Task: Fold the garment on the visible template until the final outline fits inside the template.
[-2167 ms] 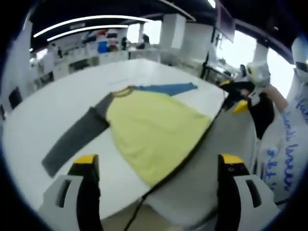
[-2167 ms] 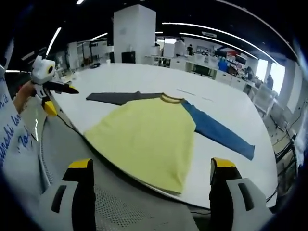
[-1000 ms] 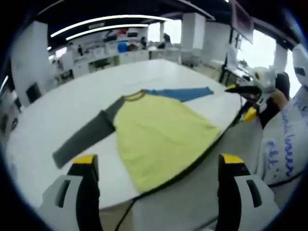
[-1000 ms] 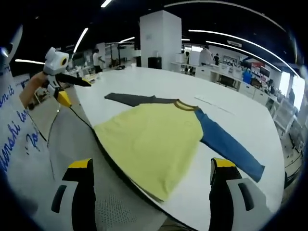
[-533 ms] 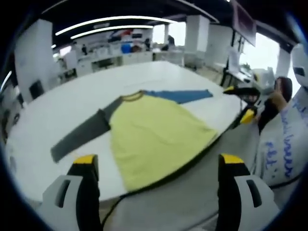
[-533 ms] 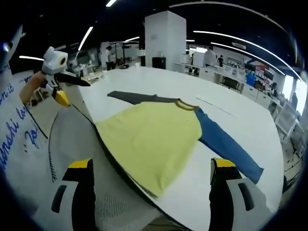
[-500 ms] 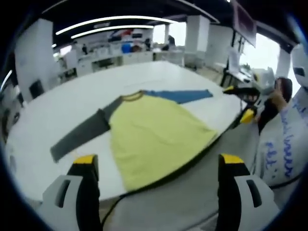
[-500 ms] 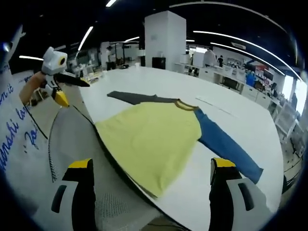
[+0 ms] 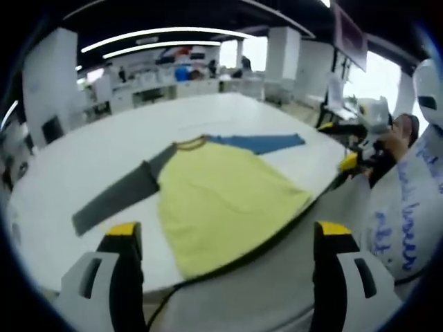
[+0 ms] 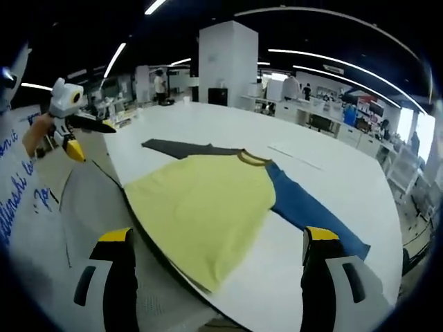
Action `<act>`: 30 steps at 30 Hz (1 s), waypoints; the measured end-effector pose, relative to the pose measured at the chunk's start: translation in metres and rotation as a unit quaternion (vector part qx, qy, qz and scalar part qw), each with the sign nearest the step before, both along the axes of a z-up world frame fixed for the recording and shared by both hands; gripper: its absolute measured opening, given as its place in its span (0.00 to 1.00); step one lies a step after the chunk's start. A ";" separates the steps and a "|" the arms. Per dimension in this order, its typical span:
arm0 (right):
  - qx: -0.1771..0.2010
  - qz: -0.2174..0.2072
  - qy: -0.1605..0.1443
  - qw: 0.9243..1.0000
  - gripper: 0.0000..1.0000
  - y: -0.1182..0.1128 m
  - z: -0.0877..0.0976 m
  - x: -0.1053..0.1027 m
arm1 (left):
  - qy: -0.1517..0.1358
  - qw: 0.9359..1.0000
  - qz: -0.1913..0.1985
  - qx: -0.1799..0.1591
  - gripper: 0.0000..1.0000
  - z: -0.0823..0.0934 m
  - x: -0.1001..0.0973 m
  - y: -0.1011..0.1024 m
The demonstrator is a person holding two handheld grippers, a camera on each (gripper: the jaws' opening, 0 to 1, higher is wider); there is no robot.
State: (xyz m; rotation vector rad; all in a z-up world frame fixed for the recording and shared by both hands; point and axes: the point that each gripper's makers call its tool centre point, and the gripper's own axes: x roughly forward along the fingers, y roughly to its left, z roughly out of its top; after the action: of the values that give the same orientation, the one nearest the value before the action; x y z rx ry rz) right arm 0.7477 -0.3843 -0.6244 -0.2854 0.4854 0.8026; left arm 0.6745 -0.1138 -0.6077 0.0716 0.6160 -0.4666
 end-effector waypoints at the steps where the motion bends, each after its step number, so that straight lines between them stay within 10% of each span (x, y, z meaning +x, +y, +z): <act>1: 0.000 -0.004 -0.001 1.000 1.00 0.000 0.001 0.001 | 0.003 1.000 -0.013 -0.004 0.99 0.000 -0.003 -0.004; 30: -0.047 -0.102 -0.043 0.993 0.98 -0.076 -0.001 0.071 | -0.014 1.000 -0.006 -0.021 1.00 0.014 -0.003 0.006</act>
State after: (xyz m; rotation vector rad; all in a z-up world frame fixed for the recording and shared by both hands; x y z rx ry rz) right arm 0.8183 -0.4603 -0.6249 -0.3507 0.4636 0.5679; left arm 0.6715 -0.1078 -0.5933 0.0423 0.5793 -0.4887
